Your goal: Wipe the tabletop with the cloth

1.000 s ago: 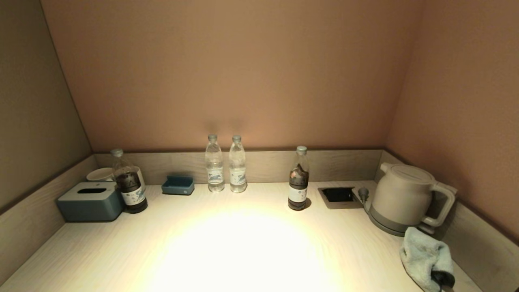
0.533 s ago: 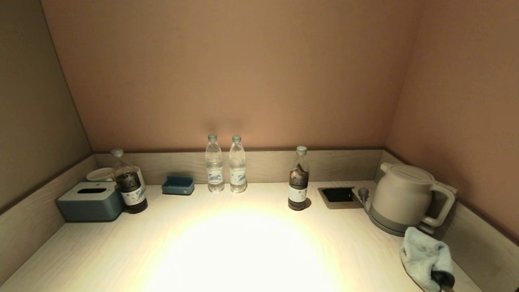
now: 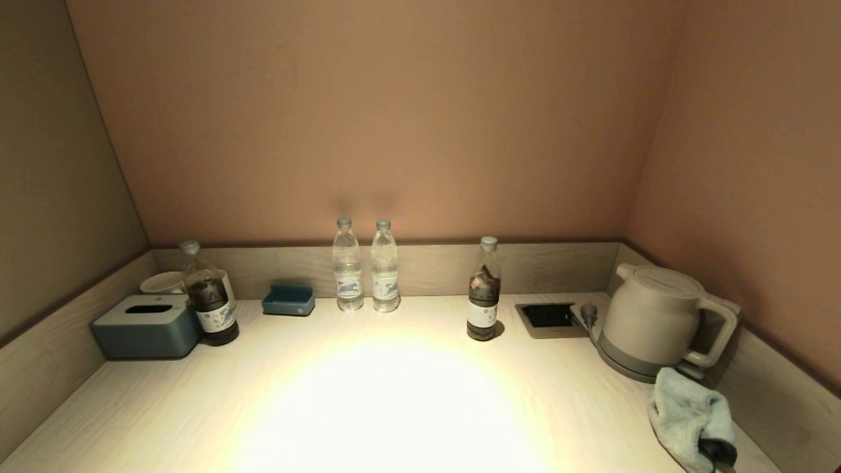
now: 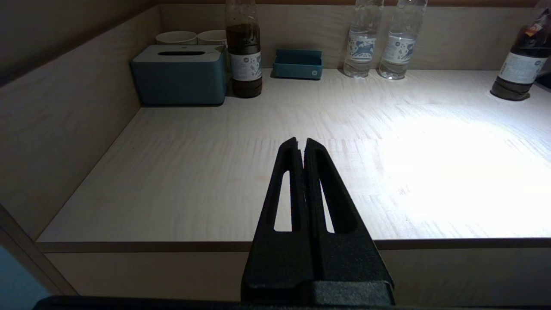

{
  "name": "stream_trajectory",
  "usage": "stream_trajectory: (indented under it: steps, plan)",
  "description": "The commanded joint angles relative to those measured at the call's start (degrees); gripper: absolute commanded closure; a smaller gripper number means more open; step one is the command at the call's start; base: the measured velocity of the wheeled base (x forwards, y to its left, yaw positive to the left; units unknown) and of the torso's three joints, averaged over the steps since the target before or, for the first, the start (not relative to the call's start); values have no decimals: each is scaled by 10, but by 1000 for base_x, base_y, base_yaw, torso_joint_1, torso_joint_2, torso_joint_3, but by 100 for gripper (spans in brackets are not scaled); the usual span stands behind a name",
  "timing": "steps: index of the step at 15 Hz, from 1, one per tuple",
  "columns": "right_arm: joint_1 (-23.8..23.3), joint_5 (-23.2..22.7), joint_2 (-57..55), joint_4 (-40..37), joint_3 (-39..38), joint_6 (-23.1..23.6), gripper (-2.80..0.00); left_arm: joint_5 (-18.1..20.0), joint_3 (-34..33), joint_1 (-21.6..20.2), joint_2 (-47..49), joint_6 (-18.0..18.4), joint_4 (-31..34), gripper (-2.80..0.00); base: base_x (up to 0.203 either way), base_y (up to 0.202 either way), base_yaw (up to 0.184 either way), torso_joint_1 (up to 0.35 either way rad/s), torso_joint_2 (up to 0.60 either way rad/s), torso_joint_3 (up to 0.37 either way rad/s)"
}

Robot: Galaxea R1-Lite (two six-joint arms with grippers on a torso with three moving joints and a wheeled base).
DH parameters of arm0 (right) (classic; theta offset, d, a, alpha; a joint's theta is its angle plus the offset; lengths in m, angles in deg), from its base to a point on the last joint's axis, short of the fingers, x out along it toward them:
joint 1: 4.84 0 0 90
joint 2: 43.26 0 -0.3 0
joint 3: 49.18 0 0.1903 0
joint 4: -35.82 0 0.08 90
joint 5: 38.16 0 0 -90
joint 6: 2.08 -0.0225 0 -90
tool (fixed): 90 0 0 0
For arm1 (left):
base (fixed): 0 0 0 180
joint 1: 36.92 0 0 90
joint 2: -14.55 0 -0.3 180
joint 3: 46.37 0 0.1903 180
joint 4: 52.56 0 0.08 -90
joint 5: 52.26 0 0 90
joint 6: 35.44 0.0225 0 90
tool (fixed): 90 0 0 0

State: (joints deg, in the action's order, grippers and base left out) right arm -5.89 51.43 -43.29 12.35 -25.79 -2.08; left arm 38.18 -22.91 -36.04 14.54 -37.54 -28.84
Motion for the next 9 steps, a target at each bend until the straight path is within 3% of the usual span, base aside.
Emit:
stream_trajectory:
  steps: [1, 9]
  plan:
    - [0, 0, 0, 0, 0, 0, 0, 0, 0, 0, 0, 0, 0, 0, 0, 0, 0, 0, 0, 0]
    - [0, 0, 0, 0, 0, 0, 0, 0, 0, 0, 0, 0, 0, 0, 0, 0, 0, 0, 0, 0]
